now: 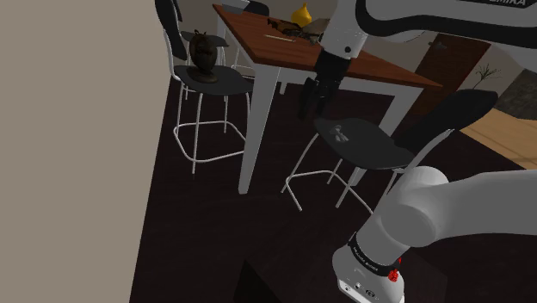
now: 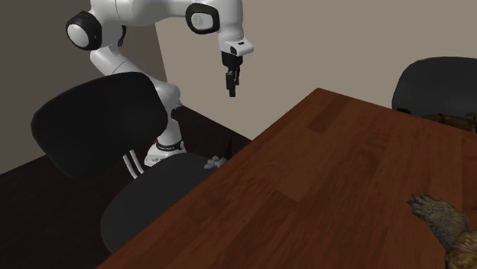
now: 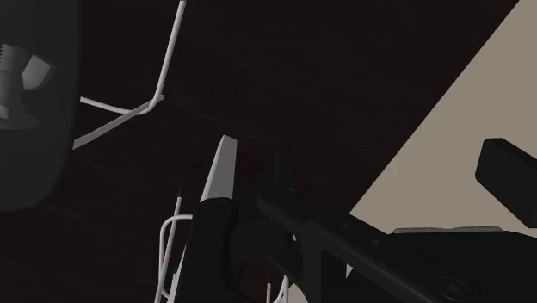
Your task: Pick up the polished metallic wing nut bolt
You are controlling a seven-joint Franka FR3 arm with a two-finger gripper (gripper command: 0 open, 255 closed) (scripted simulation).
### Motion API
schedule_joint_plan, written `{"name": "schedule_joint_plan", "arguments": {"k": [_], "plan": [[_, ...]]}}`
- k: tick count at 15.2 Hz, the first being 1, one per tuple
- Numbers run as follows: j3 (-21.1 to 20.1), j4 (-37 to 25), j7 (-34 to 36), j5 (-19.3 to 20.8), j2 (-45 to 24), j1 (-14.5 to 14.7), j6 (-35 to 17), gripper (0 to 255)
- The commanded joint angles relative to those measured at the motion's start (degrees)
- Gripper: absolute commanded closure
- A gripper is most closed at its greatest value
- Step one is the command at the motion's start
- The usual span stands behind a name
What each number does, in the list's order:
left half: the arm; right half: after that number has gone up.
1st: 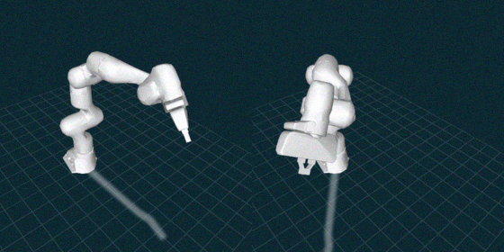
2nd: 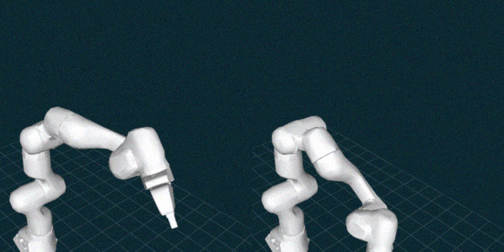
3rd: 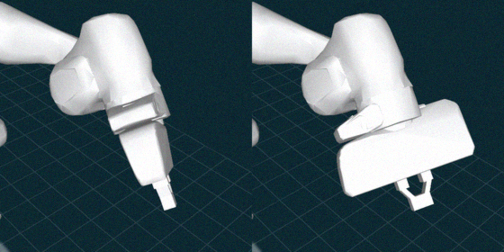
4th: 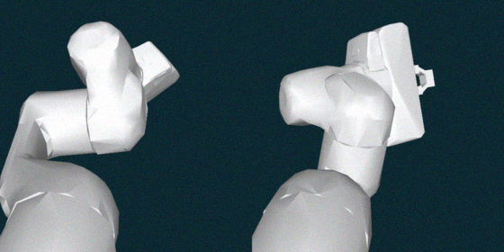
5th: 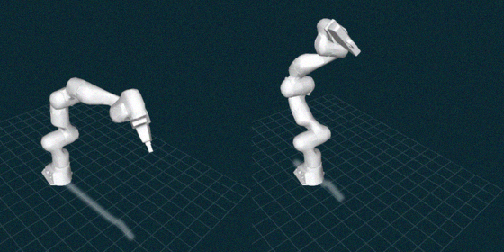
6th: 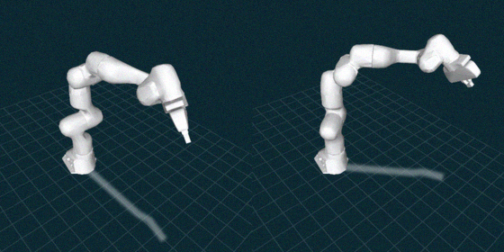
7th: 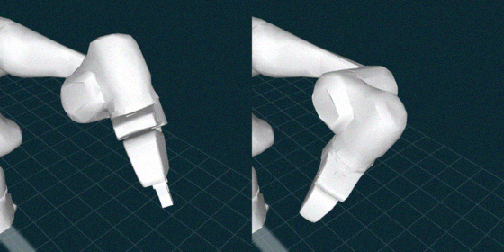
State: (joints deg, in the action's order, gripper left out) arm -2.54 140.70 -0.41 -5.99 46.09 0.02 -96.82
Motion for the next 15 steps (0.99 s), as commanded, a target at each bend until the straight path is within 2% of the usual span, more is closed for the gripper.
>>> {"name": "schedule_joint_plan", "arguments": {"k": [1,8,15], "plan": [[0.0,0.0,0.0,0.0,0.0,0.0,0.0,0],[10.6,2.27,-10.23,4.05,-1.66,-3.89,-3.03,0],[21.44,0.99,-20.7,7.05,-7.85,-6.87,-6.67,0]]}}
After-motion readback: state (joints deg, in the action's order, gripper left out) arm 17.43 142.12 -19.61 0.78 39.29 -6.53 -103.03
